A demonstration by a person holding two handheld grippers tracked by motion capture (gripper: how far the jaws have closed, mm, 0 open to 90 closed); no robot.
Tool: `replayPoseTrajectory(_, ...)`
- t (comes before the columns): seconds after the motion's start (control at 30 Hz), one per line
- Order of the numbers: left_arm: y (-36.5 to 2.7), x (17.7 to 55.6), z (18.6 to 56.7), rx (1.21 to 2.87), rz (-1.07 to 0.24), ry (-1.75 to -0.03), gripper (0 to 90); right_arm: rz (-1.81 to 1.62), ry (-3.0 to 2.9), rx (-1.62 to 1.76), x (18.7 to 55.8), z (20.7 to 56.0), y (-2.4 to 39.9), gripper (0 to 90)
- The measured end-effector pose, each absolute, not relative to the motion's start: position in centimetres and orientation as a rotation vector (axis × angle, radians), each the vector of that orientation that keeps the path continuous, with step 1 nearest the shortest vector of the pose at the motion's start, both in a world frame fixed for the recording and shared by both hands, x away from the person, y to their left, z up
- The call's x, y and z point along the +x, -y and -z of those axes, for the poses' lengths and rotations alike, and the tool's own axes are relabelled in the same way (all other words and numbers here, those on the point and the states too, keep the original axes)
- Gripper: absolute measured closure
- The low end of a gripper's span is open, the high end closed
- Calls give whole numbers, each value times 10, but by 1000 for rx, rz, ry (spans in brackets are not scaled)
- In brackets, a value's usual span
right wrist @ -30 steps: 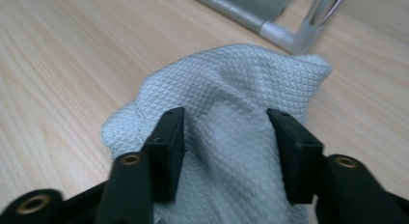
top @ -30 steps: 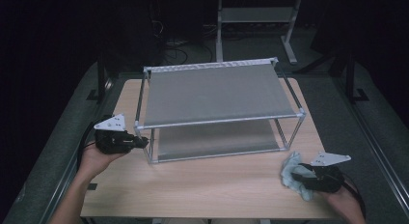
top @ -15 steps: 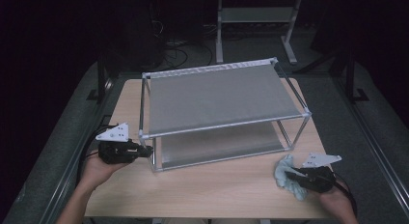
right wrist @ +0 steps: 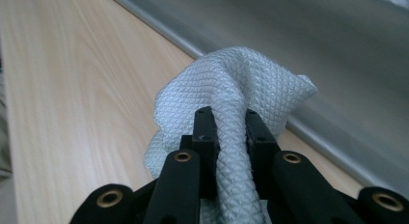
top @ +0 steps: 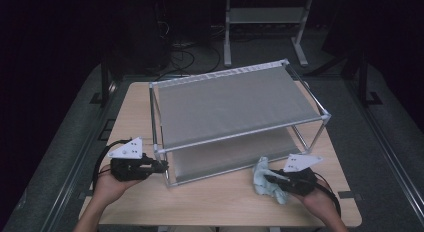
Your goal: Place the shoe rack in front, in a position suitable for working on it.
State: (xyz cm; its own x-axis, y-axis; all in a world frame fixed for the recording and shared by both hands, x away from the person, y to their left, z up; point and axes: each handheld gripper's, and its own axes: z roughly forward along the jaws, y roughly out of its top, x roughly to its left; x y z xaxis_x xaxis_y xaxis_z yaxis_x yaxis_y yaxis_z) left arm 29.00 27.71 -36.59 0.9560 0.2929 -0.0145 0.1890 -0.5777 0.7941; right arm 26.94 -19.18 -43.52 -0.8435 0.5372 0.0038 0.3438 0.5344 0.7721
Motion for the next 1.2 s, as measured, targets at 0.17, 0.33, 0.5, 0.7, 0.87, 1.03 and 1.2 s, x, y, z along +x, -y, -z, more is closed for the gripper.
replayPoseTrajectory(0.17,-270,287,367,2194,-136,-321,810,-1248,-2562,692,274,434,164,787)
replayPoseTrajectory(0.33,-267,284,367,2196,-136,-307,809,-1293,-2603,673,281,437,141,785)
replayPoseTrajectory(0.5,-264,279,368,2181,-134,-297,809,-1353,-2637,627,291,443,93,784)
replayPoseTrajectory(0.7,-267,277,369,2176,-135,-298,809,-1362,-2665,564,294,452,47,783)
replayPoseTrajectory(0.87,-271,276,369,2172,-133,-304,810,-1367,-2657,573,294,455,22,783)
replayPoseTrajectory(1.03,-273,278,370,2167,-131,-307,810,-1323,-2660,576,297,462,-16,783)
replayPoseTrajectory(1.2,-275,278,371,2161,-131,-316,810,-1291,-2642,624,301,470,-25,783)
